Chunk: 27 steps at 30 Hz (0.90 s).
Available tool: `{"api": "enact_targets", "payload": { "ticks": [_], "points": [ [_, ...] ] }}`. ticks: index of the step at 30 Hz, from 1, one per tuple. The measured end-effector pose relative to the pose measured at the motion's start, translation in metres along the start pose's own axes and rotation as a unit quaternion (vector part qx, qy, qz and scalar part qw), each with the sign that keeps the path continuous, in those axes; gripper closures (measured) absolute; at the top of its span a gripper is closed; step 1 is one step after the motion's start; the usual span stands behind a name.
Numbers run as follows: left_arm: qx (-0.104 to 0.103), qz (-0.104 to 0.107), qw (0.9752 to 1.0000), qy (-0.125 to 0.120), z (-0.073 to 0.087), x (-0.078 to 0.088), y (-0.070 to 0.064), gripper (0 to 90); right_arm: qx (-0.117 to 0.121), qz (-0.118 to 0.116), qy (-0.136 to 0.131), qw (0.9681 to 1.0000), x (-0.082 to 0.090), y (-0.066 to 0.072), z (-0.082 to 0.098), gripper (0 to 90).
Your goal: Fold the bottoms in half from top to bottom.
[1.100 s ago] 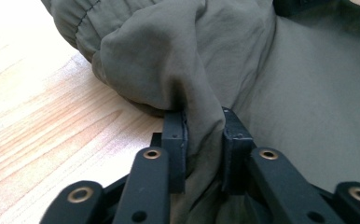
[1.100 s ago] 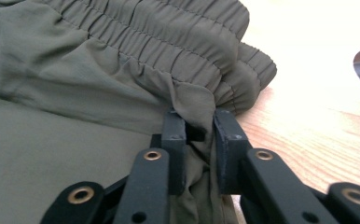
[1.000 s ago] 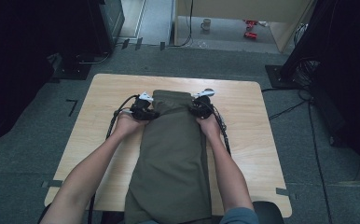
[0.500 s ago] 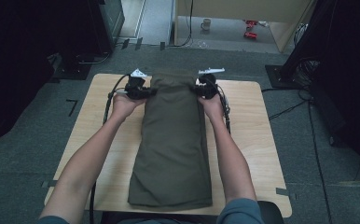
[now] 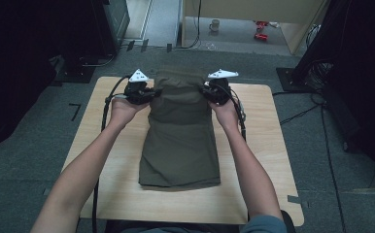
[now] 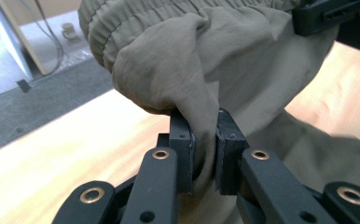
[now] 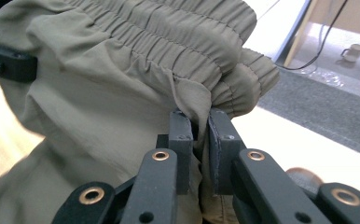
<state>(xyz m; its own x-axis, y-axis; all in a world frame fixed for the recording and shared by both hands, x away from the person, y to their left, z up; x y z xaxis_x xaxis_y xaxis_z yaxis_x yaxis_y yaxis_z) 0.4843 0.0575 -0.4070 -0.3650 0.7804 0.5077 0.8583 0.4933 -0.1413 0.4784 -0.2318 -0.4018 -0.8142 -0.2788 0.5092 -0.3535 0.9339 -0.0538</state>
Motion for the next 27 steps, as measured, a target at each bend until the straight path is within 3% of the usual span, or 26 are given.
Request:
{"api": "enact_targets", "payload": {
  "ticks": [7, 13, 16, 19, 22, 27],
  "points": [
    [-0.007, 0.022, 0.9997, 0.009, 0.03, 0.007, -0.031, 81.1, 0.006, -0.027, 0.014, 0.9995, 0.024, 0.008, 0.031, 81.7],
    [0.006, 0.039, 0.9991, 0.015, 0.061, 0.012, -0.055, 81.0, -0.009, -0.053, 0.026, 0.9982, 0.036, 0.015, 0.065, 81.6],
    [0.014, 0.045, 0.9986, 0.022, 0.075, 0.013, -0.066, 80.9, -0.005, -0.062, 0.035, 0.9975, 0.042, 0.021, 0.082, 81.3],
    [0.023, 0.054, 0.9973, 0.044, 0.09, 0.011, -0.076, 80.7, 0.004, -0.064, 0.049, 0.9967, 0.045, 0.028, 0.098, 81.1],
    [0.017, 0.059, 0.9955, 0.072, 0.102, 0.008, -0.085, 80.4, 0.01, -0.068, 0.061, 0.9958, 0.047, 0.032, 0.112, 81.0],
    [0.024, 0.064, 0.9928, 0.099, 0.118, 0.001, -0.088, 80.1, 0.016, -0.075, 0.089, 0.9931, 0.046, 0.037, 0.133, 80.7]
  ]
}}
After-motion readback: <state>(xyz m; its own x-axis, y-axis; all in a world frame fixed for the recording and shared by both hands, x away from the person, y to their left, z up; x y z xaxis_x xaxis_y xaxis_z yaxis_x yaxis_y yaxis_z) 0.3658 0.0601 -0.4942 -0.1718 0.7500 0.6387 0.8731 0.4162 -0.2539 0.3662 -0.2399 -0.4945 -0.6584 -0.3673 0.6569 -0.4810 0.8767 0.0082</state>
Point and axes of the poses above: each handheld gripper's, and its own axes: x roughly backward along the jaws, z roughly out of its underside, y roughly to its left, the point moved 1 cm from there along -x, roughly forward along the jaws, and after that the axes turned 13 degrees about z, right-handed, at the moved point
